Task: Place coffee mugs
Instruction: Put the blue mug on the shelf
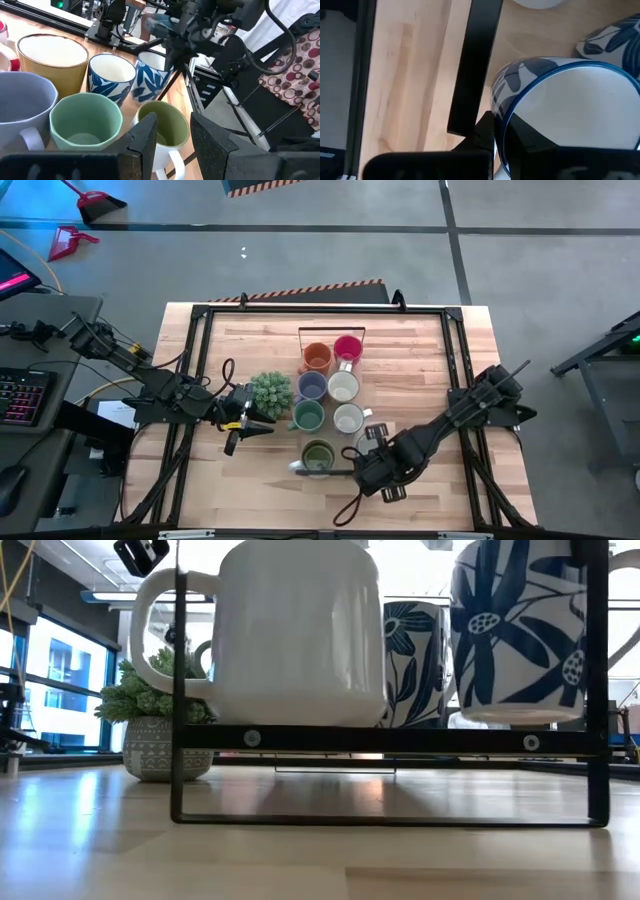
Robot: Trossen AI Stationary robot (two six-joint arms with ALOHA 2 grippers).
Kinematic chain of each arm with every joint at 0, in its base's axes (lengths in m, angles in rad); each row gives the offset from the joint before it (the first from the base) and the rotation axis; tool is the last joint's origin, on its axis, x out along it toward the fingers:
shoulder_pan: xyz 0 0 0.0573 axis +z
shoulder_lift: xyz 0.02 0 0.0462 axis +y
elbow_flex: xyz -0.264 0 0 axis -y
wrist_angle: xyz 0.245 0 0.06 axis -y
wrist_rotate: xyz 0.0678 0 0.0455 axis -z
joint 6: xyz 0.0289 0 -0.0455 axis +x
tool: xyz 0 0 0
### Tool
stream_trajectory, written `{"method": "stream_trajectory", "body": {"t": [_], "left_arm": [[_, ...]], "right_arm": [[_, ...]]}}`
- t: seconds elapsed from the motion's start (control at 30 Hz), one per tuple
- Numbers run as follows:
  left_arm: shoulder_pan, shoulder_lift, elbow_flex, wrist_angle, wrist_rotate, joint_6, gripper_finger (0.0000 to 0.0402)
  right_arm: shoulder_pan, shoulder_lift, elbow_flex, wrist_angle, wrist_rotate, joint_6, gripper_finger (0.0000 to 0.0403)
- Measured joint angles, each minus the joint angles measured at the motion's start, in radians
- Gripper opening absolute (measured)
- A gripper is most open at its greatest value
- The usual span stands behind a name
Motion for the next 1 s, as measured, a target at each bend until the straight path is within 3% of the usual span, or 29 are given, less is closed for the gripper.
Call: {"method": "stream_trajectory", "body": {"t": [0.37,1.0], "left_arm": [[0.000,0.000,0.000,0.000,0.000,0.000,0.0106],[0.000,0.000,0.000,-0.005,-0.006,0.002,0.0106]], "right_arm": [[-0.034,0.001,0.000,0.049,0.007,-0.083,0.0000],[-0.059,0.001,0.000,0.069,-0.069,-0.352,0.0000]]}}
